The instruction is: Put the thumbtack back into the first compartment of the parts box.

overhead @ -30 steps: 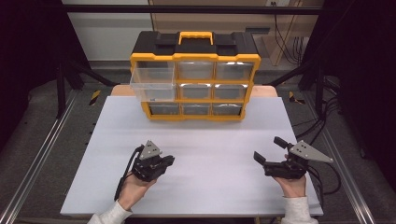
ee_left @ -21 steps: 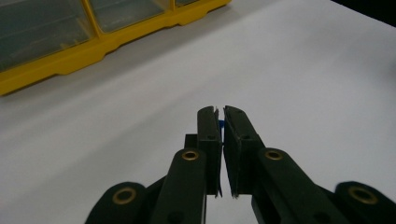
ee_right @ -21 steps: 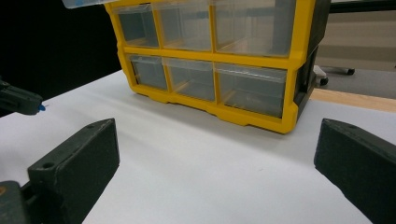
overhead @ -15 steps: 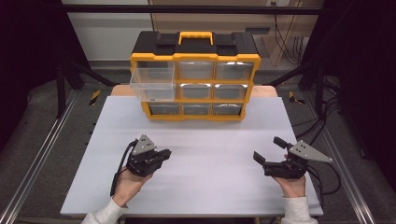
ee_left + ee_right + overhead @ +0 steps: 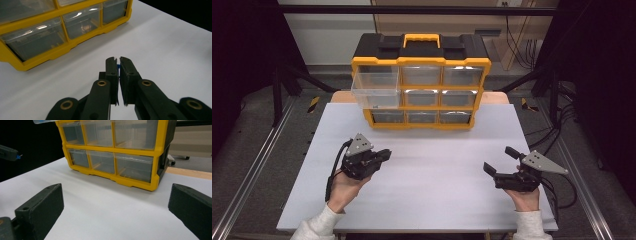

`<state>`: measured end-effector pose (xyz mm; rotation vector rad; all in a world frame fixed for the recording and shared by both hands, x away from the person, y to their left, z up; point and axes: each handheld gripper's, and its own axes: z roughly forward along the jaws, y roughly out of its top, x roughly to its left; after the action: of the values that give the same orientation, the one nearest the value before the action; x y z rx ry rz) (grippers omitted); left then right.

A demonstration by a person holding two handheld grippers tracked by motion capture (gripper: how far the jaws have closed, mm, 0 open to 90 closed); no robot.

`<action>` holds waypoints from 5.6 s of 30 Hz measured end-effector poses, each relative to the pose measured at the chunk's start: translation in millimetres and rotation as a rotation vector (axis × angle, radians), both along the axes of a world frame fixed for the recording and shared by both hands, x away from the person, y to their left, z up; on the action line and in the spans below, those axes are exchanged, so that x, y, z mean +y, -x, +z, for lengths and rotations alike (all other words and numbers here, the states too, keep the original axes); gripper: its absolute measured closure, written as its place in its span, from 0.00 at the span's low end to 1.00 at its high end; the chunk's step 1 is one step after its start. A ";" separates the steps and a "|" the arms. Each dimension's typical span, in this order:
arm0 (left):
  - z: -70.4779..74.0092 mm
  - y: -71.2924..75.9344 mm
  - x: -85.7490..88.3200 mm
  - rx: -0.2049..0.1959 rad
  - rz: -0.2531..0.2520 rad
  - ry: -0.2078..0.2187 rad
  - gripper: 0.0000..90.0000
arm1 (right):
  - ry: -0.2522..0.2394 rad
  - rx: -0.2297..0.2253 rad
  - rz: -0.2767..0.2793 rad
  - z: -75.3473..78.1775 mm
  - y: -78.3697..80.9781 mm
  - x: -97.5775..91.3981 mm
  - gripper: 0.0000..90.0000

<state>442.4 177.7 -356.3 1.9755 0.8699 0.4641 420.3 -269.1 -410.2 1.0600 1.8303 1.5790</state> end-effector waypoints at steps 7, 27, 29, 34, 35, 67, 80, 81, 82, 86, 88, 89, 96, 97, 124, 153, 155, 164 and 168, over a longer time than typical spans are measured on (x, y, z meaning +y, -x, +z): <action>13.3 -3.4 -0.3 -0.020 -0.004 -0.001 0.94 | 0.005 0.003 0.001 -0.6 -0.3 0.6 0.01; 58.3 -15.0 8.2 -0.066 -0.012 0.008 0.94 | 0.008 0.007 0.003 -1.5 -1.0 1.7 0.01; 64.3 -15.0 8.2 -0.076 -0.015 0.010 0.94 | 0.011 0.001 0.007 -1.7 -1.2 1.3 0.01; 77.7 -15.5 7.3 -0.097 -0.019 0.012 0.94 | 0.006 0.006 0.006 -1.5 -1.0 1.7 0.01; 80.4 -15.7 7.3 -0.100 -0.021 0.014 0.94 | 0.008 0.006 0.004 -1.4 -0.9 1.6 0.01; 144.9 -39.7 5.4 -0.190 0.013 0.007 0.94 | 0.000 0.004 -0.001 -0.3 -0.2 0.8 0.01; 153.9 -62.3 3.6 -0.203 0.042 -0.010 0.94 | 0.000 0.003 0.002 -0.5 -0.4 0.9 0.01; 154.2 -63.7 3.9 -0.203 0.044 -0.012 0.94 | 0.001 0.004 0.002 -0.4 -0.3 0.8 0.01; 154.1 -65.0 3.4 -0.204 0.049 -0.005 0.94 | 0.001 0.004 -0.001 -0.4 -0.5 0.9 0.01; 154.5 -71.5 4.8 -0.203 0.055 -0.014 0.94 | 0.003 0.002 0.003 -0.9 -0.8 1.1 0.01; 154.3 -74.4 5.7 -0.203 0.061 -0.017 0.94 | 0.002 0.002 0.003 -1.0 -0.8 1.2 0.01; 153.7 -75.6 5.6 -0.202 0.067 -0.010 0.94 | 0.003 0.001 0.002 -1.0 -0.9 1.1 0.01; 150.1 -85.4 5.7 -0.195 0.098 -0.020 0.94 | 0.007 0.005 0.003 -1.2 -1.1 1.6 0.01; 149.6 -86.8 5.8 -0.195 0.100 -0.023 0.94 | 0.008 0.004 0.004 -1.3 -1.1 1.5 0.01; 133.0 -111.6 -1.8 -0.150 0.158 -0.099 0.94 | 0.004 0.004 0.006 -1.0 -0.6 1.4 0.01; 133.8 -112.5 -7.4 -0.125 0.205 -0.106 0.76 | -0.002 0.002 0.005 -0.7 -0.6 1.1 0.01; 134.9 -110.2 -5.9 -0.135 0.202 -0.100 0.73 | 0.000 0.002 0.004 -0.8 -0.7 1.0 0.01; 142.0 -88.6 5.7 -0.193 0.145 0.012 0.53 | -0.004 0.003 0.000 -0.3 -0.3 0.9 0.01; 143.1 -75.2 12.2 -0.218 0.092 0.062 0.38 | -0.008 0.000 0.004 0.2 0.1 -0.2 0.01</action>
<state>517.6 189.9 -213.3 1.7948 0.8290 0.6841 420.1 -269.3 -410.0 1.0602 1.8286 1.5897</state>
